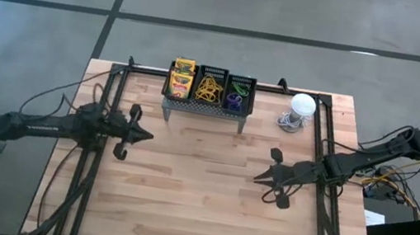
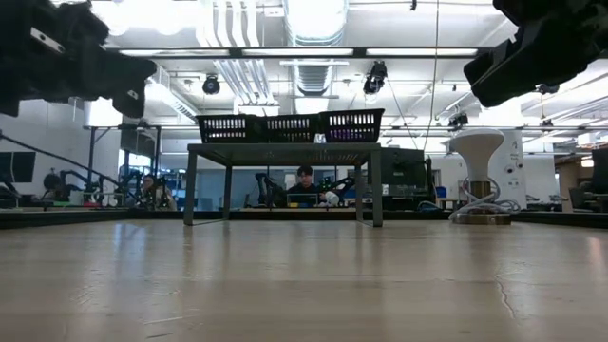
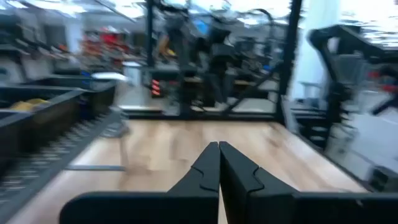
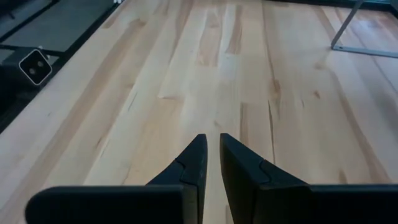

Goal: Pick & Place Office Desk Supplies
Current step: Return to Home Position

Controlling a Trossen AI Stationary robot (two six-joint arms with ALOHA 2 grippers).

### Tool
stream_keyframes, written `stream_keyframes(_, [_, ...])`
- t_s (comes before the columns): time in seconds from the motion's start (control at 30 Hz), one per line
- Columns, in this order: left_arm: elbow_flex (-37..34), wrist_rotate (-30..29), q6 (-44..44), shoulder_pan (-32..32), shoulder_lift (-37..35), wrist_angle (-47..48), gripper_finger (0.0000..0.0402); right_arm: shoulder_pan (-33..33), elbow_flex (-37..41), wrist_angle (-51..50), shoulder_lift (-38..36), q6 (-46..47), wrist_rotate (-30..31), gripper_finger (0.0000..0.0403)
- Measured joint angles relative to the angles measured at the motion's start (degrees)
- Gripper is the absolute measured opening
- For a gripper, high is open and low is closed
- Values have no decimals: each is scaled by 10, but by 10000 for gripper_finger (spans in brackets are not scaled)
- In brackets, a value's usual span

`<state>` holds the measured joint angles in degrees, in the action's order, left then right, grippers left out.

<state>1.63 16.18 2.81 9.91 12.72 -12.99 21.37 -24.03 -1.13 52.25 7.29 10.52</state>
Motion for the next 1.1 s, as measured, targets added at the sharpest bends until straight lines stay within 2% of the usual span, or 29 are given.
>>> stream_keyframes(0.2, [-14, -110, -57, -14, -102, 76, 2, 0, 0, 0, 0, 0, 0, 38])
stream_keyframes(0.27, [-14, -132, -58, -13, -117, 120, 5, 0, 0, 0, 0, 1, 0, 38])
stream_keyframes(0.33, [-14, -150, -58, -14, -119, 120, 10, 0, 0, 0, 0, 0, 0, 38])
stream_keyframes(0.6, [-14, -152, -56, -13, -114, 120, 20, 0, 0, 0, 0, 0, 0, 38])
stream_keyframes(0.83, [-14, -154, 72, -17, -128, 110, 20, 0, 0, 0, 0, 1, 0, 38])
stream_keyframes(1.1, [-15, -152, 26, -24, -127, 122, 21, 0, -1, 0, 0, 0, 0, 38])
